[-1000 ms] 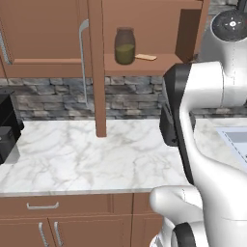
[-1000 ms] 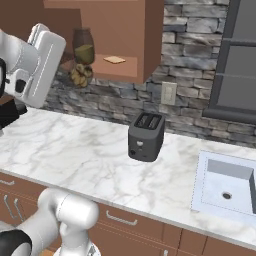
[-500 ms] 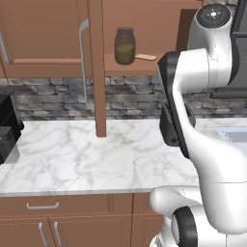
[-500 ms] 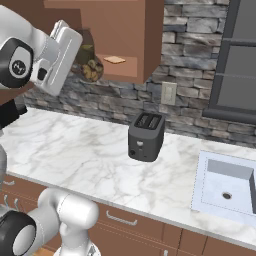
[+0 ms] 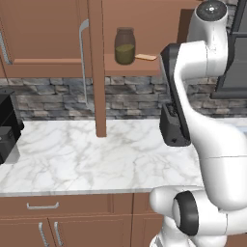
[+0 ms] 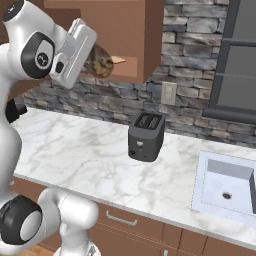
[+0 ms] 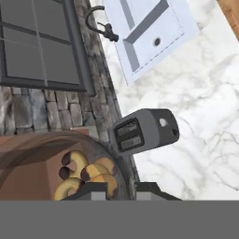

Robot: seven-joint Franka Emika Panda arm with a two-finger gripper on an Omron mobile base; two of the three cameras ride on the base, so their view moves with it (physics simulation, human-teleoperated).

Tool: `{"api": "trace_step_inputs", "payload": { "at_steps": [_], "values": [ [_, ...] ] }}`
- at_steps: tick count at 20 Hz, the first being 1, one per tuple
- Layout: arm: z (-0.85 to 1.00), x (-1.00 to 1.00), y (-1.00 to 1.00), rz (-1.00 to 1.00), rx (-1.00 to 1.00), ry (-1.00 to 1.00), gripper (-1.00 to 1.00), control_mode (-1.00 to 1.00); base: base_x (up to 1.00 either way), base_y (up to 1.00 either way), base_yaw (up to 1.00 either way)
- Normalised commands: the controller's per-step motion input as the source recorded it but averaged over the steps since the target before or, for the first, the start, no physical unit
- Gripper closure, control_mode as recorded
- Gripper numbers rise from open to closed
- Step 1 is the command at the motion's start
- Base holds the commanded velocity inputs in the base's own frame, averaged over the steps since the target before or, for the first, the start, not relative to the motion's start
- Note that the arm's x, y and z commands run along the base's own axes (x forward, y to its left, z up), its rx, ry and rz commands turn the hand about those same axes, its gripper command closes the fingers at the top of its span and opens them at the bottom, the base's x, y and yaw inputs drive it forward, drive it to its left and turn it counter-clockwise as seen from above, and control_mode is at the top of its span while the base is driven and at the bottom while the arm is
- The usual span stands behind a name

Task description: Pick the jar and jar from the dining table and place them in the open cabinet. Close the cabinet after placing the objects.

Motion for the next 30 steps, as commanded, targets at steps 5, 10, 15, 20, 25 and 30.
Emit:
{"api": "trace_step_inputs", "payload": {
  "at_steps": [5,10,15,20,25,30],
  "values": [
    [-0.02,0.41,-0.11,0.0,0.01,0.0,1.0,-1.0,0.0,0.0,0.0],
    [-0.05,0.42,-0.05,0.0,0.0,0.03,1.0,-1.0,0.0,0.0,0.0],
    [-0.05,0.49,0.0,0.0,0.0,0.05,1.0,-1.0,0.0,0.0,0.0],
    [-0.01,0.48,-0.01,0.0,0.0,0.03,1.0,-1.0,0.0,0.0,0.0],
    [0.0,0.47,-0.08,0.0,0.01,0.0,1.0,-1.0,0.0,0.0,0.0],
    [-0.01,0.45,-0.11,0.0,0.02,0.0,1.0,-1.0,0.0,0.0,0.0]
  ]
}}
